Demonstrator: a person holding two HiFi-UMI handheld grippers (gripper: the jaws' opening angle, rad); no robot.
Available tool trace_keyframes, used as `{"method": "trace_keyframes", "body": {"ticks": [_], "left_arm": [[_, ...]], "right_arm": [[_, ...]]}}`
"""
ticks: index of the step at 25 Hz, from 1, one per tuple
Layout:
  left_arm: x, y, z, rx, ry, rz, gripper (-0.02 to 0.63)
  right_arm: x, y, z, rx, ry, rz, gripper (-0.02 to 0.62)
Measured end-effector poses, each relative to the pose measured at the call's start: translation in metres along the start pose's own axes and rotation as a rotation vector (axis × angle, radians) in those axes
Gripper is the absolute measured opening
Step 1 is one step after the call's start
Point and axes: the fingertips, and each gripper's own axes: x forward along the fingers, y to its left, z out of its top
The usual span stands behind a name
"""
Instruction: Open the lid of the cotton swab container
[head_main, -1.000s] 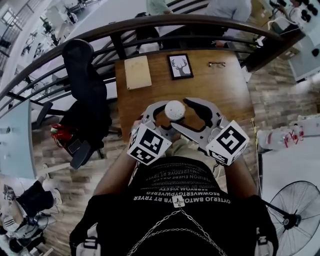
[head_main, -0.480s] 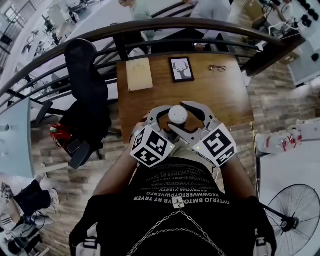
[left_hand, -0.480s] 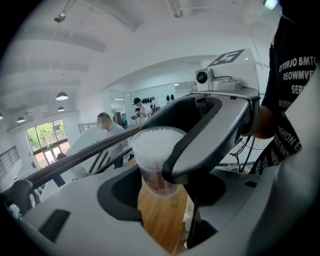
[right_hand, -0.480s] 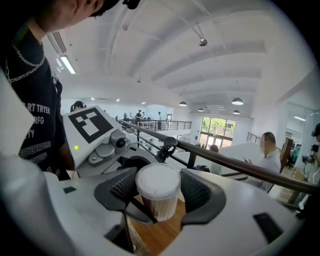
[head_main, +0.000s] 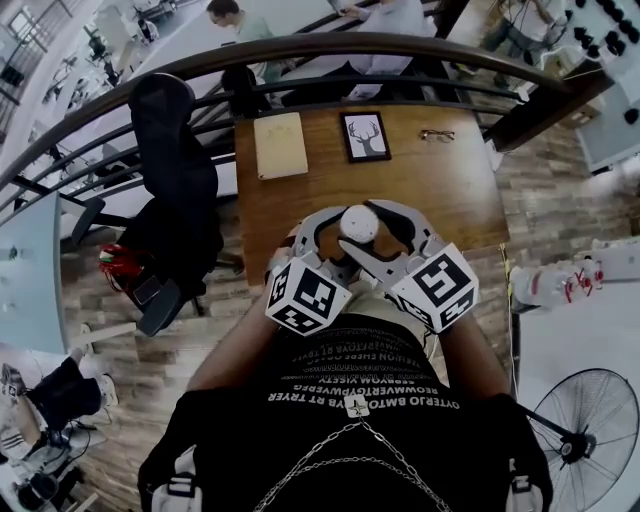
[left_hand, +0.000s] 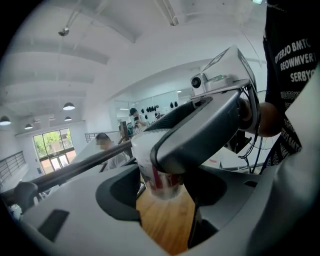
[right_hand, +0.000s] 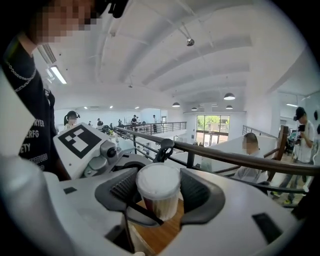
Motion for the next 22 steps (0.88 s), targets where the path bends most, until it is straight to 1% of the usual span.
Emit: {"method": "trace_keyframes", "body": {"ticks": [3,5,8,11,14,16,19,22], "left_arm": [[0.001,0.001,0.003,-0.018,-0.023,0.012,0.279],[-0.001,0.002,0.003,-0.018,-0.036,0.008,0.268],[-0.002,-0.001,0.001,-0.035,-0.039,-0.007,0.265],[0.003,-0.005,-0.004,-0.049,-0.026,-0.002,0.255],[0.003,-0.009,-0.012,-0.068,0.013,-0.014,0.261],[0.002,-0.013,-0.014,-0.069,0.033,-0.030,0.265],[0.001,-0.018,-0.011,-0.083,0.020,-0.053,0.265],[0.000,-0.021,-0.005,-0.102,-0.004,-0.068,0.267]], "right_arm": [[0.000,-0.001,0.004,0.002,-0.024,-0.018,0.272],[0.000,-0.002,0.005,0.028,-0.034,-0.014,0.272],[-0.002,-0.003,0.002,0.097,-0.052,0.008,0.272],[-0.005,-0.006,-0.001,0.202,-0.083,0.031,0.267],[-0.002,-0.002,-0.008,0.199,-0.061,0.039,0.270],[-0.005,-0.001,-0.011,0.217,-0.068,0.053,0.272],[-0.012,-0.004,-0.010,0.261,-0.109,0.061,0.276],[-0.018,-0.005,-0.005,0.229,-0.135,0.040,0.278]]}}
